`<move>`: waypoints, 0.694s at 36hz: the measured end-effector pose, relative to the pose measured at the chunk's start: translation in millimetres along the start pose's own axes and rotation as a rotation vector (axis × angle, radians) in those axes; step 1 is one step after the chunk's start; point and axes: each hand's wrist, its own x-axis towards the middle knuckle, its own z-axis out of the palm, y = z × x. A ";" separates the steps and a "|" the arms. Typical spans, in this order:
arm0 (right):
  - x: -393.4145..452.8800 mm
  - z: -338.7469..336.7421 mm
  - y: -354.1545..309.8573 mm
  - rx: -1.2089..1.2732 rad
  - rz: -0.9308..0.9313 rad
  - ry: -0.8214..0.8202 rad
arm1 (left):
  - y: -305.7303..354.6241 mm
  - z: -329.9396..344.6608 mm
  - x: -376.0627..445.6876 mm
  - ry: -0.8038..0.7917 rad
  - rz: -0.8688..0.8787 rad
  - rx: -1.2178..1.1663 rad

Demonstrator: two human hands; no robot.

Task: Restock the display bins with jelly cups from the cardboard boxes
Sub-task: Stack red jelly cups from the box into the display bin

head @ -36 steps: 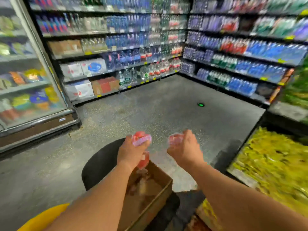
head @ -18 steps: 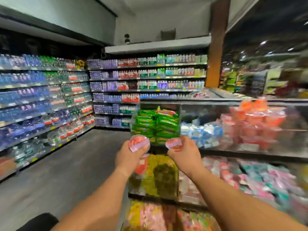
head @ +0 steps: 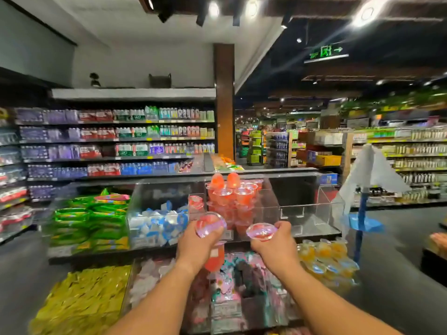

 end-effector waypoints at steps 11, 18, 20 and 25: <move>78.4 33.2 14.5 0.001 0.012 -0.075 | 11.2 28.7 76.2 0.082 0.052 0.102; 152.7 39.6 -3.6 0.001 -0.029 0.009 | 31.1 38.4 137.1 0.073 0.121 0.093; 170.7 39.2 -8.7 -0.018 -0.068 0.017 | 32.9 38.9 152.3 0.073 0.120 0.067; 221.2 35.3 -23.4 -0.147 -0.107 -0.028 | 37.1 41.7 181.1 0.078 0.116 0.051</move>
